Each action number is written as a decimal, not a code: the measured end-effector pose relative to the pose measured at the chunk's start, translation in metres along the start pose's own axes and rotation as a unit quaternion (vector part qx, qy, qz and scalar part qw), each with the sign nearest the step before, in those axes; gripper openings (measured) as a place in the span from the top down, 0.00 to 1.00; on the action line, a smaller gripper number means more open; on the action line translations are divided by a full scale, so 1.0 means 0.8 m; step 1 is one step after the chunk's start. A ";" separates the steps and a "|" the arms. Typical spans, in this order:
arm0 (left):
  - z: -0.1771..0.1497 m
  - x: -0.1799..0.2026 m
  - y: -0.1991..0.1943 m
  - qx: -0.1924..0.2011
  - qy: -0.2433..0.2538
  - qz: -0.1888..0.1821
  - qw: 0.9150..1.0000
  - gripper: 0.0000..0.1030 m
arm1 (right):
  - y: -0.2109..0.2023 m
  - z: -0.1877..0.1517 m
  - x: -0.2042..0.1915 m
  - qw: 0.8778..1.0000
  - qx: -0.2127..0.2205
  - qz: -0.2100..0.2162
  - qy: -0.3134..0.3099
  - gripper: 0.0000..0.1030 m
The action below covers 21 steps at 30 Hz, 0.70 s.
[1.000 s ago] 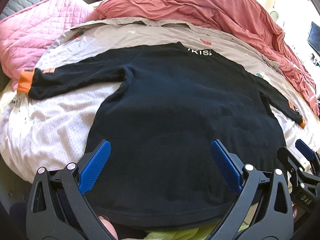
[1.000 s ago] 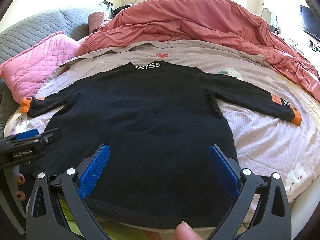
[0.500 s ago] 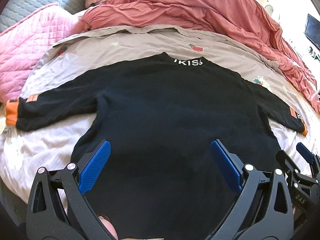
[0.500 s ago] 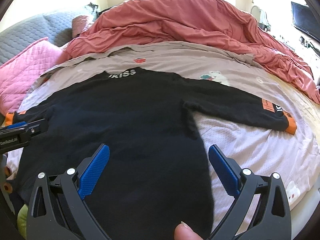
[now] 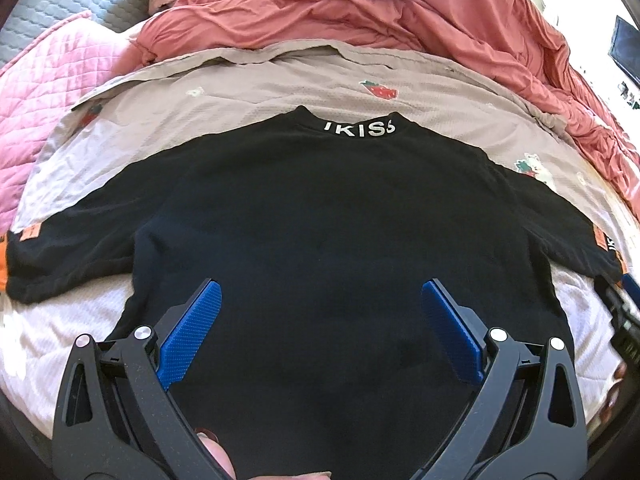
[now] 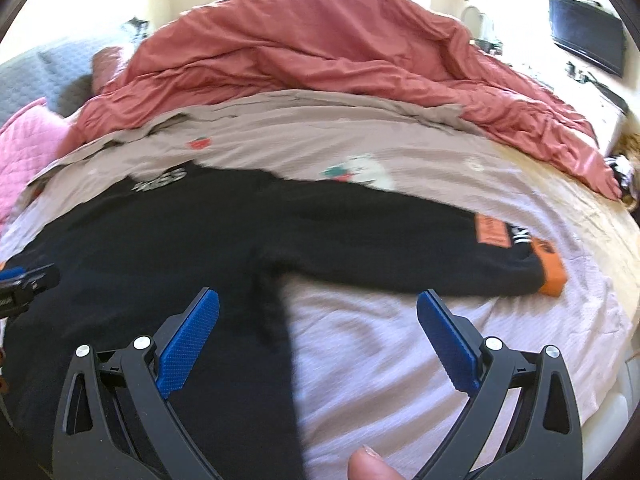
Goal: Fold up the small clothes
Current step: 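Move the right gripper to the orange sleeve cuff and grasp it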
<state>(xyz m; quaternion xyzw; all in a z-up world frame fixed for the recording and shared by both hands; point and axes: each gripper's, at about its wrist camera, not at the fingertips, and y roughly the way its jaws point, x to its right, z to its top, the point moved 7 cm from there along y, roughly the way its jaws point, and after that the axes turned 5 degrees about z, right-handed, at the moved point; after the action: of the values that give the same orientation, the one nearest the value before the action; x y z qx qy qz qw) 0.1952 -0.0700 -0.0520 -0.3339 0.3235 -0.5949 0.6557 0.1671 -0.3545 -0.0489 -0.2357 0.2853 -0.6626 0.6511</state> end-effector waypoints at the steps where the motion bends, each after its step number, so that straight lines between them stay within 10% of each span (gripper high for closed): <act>1: 0.003 0.001 0.004 0.000 0.000 0.000 1.000 0.09 | 0.003 0.002 0.008 1.000 0.001 -0.008 0.002 0.04; 21: 0.034 0.026 0.090 -0.028 0.013 0.010 0.999 0.09 | 0.057 -0.007 0.261 0.977 -0.042 -0.141 0.153 0.04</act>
<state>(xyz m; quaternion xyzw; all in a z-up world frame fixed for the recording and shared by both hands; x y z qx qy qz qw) 0.2603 -0.0845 -0.0965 -0.3408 0.3519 -0.5837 0.6475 0.1878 -0.5620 -0.0962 -0.1963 0.3728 -0.7635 0.4894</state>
